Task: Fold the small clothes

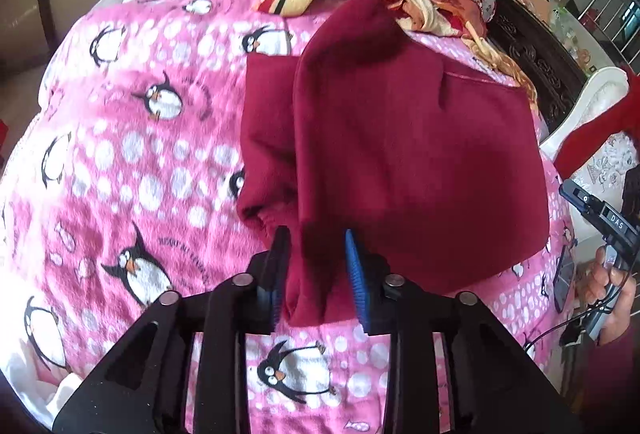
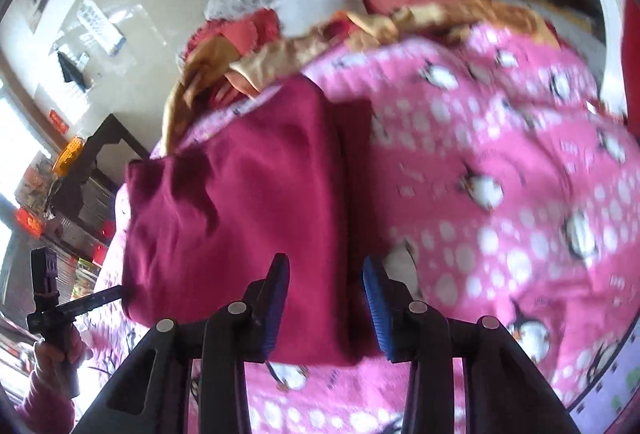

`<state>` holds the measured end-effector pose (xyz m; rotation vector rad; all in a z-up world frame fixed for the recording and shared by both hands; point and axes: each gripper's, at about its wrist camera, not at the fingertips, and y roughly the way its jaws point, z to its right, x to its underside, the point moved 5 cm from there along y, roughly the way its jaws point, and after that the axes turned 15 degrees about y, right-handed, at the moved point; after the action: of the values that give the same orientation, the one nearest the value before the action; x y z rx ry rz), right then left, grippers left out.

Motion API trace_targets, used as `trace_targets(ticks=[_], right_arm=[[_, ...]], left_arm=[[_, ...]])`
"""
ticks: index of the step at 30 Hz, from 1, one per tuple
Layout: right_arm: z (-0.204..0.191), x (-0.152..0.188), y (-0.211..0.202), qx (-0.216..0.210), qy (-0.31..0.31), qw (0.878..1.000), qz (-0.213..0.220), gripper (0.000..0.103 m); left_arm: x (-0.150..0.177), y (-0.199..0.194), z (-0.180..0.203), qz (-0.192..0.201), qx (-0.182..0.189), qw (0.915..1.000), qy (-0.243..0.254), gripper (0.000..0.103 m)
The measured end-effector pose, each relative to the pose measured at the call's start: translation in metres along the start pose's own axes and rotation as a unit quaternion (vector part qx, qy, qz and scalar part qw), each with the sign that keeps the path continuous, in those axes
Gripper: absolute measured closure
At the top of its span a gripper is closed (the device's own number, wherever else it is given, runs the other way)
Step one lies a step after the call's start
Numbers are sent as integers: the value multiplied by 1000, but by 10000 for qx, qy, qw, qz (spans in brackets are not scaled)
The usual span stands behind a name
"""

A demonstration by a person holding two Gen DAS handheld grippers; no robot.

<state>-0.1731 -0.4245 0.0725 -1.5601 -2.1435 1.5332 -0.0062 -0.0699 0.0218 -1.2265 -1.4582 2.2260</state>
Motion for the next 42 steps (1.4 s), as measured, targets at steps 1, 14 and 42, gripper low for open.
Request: trace_targets(ticks=[1, 14, 42], right_arm=[[-8, -4, 1, -37, -110, 9999, 76, 66], [-79, -68, 97, 457, -877, 9947, 272, 66], [-54, -81, 113, 1411, -775, 9865, 309, 66]], left_arm=[[-8, 0, 2, 79, -18, 10000, 17, 67], [-95, 48, -11, 385, -989, 9943, 91, 66], [-99, 71, -31, 34, -1067, 9940, -224, 63]])
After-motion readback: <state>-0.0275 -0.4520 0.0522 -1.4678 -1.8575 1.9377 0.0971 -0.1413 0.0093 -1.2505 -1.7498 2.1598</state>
